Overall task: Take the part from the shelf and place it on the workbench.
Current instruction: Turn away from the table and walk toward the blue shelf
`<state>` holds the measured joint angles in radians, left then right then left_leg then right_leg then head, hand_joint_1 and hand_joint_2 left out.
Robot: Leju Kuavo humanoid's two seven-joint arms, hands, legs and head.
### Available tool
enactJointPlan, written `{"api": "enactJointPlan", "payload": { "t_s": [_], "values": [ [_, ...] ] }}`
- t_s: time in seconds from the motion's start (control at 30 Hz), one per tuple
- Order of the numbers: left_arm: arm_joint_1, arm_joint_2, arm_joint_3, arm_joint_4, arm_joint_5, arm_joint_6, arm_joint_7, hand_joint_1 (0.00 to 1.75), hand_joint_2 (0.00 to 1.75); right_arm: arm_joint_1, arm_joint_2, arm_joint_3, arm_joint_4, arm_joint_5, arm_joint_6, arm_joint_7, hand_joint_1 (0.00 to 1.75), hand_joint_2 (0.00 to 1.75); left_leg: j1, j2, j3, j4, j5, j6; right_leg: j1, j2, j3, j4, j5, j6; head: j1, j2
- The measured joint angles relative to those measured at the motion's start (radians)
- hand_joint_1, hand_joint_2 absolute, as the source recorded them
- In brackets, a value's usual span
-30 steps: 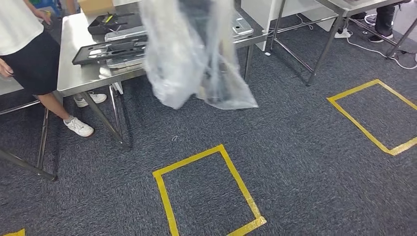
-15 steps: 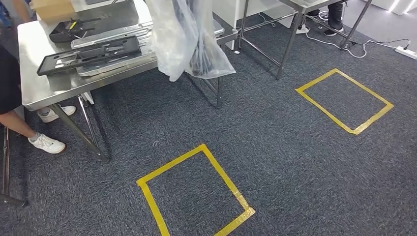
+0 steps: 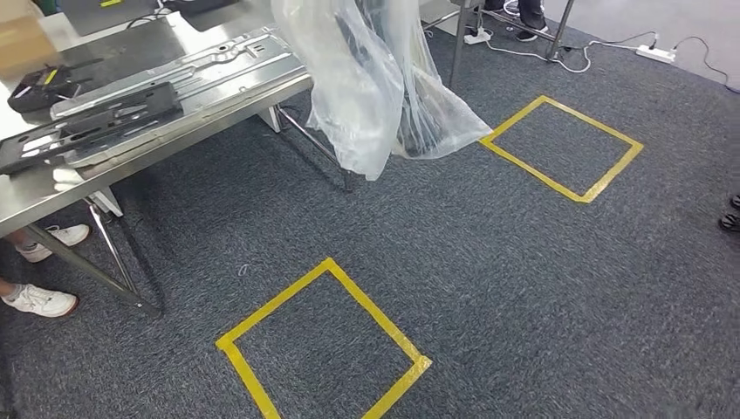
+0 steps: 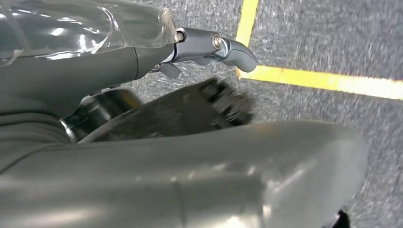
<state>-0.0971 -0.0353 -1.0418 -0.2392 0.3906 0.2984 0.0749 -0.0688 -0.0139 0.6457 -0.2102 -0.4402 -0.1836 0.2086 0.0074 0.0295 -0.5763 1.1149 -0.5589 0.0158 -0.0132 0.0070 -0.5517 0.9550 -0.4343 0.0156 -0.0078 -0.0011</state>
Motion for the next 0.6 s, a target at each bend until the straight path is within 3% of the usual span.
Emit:
{"api": "enactJointPlan", "payload": {
  "t_s": [0.07,0.1,0.13,0.17,0.23,0.3,0.37,0.4,0.47,0.53,0.6],
  "values": [
    [0.004,0.0,-0.004,0.0,0.0,0.002,0.006,0.0,0.0,-0.001,0.002,0.0,0.0,0.001,0.004,0.005,0.0,0.0,0.0,-0.015,-0.058,0.13,-0.051,0.0,0.002,0.024,-0.007,0.0,0.004,-0.006,-0.001,0.0],
    [0.005,0.0,-0.005,0.0,0.002,0.004,0.008,0.0,0.0,-0.001,0.002,-0.001,0.0,0.002,0.007,0.009,0.0,0.0,-0.001,-0.018,-0.066,0.147,-0.049,0.003,0.003,0.037,-0.009,0.001,0.006,-0.007,-0.001,0.0],
    [0.005,0.0,-0.006,0.0,0.003,0.006,0.008,0.0,0.0,-0.001,0.003,-0.001,0.0,0.003,0.01,0.012,0.0,0.0,-0.001,-0.022,-0.052,0.119,-0.027,0.007,0.004,0.05,-0.009,0.001,0.008,-0.007,-0.001,0.0],
    [0.005,0.001,-0.007,0.0,0.004,0.008,0.008,0.0,0.0,0.0,0.004,-0.001,0.0,0.005,0.014,0.017,0.0,0.0,-0.003,-0.032,-0.02,0.053,0.011,0.014,0.005,0.064,-0.009,0.0,0.01,-0.006,-0.002,0.0],
    [0.003,0.002,-0.007,0.0,0.005,0.01,0.008,0.0,0.0,-0.001,0.01,-0.001,0.001,0.008,0.019,0.024,0.0,0.0,-0.005,-0.076,0.051,-0.102,0.078,0.032,0.006,0.087,-0.011,0.001,0.014,-0.001,-0.002,0.0],
    [0.003,0.004,-0.008,0.0,0.005,0.009,0.01,0.0,0.0,-0.003,0.015,-0.001,0.001,0.01,0.022,0.031,0.0,0.0,-0.009,-0.104,0.08,-0.173,0.1,0.04,0.003,0.107,-0.018,0.001,0.02,0.008,-0.002,0.0],
    [0.002,0.004,-0.008,0.0,0.006,0.007,0.016,0.0,0.0,-0.001,0.016,-0.001,0.002,0.011,0.022,0.034,0.0,0.0,-0.009,-0.088,0.08,-0.181,0.104,0.043,0.001,0.122,-0.025,-0.001,0.026,0.02,-0.002,0.0],
    [0.001,0.004,-0.008,0.0,0.007,0.005,0.02,0.0,0.0,0.0,0.016,-0.001,0.002,0.011,0.022,0.035,0.0,0.0,-0.008,-0.078,0.082,-0.187,0.11,0.045,0.002,0.111,-0.029,0.001,0.025,0.025,-0.002,0.0],
    [-0.001,0.005,-0.009,0.0,0.007,0.002,0.027,0.0,0.0,0.0,0.015,-0.001,0.003,0.01,0.021,0.033,0.0,0.0,-0.004,-0.056,0.086,-0.2,0.119,0.05,0.007,0.058,-0.057,0.062,-0.017,0.032,0.001,0.0],
    [0.001,0.006,-0.009,0.0,0.006,-0.002,0.033,0.0,0.0,-0.001,0.015,-0.001,0.003,0.009,0.02,0.028,0.0,0.0,-0.006,-0.028,0.085,-0.202,0.121,0.054,0.008,0.015,-0.118,0.198,-0.089,0.039,0.003,0.0],
    [0.004,0.008,-0.01,0.001,0.006,-0.005,0.038,0.0,0.0,-0.002,0.015,-0.001,0.003,0.009,0.019,0.024,0.0,0.0,-0.007,0.002,0.084,-0.201,0.121,0.054,0.005,0.009,-0.16,0.301,-0.125,0.045,0.004,0.0]
  ]
}}
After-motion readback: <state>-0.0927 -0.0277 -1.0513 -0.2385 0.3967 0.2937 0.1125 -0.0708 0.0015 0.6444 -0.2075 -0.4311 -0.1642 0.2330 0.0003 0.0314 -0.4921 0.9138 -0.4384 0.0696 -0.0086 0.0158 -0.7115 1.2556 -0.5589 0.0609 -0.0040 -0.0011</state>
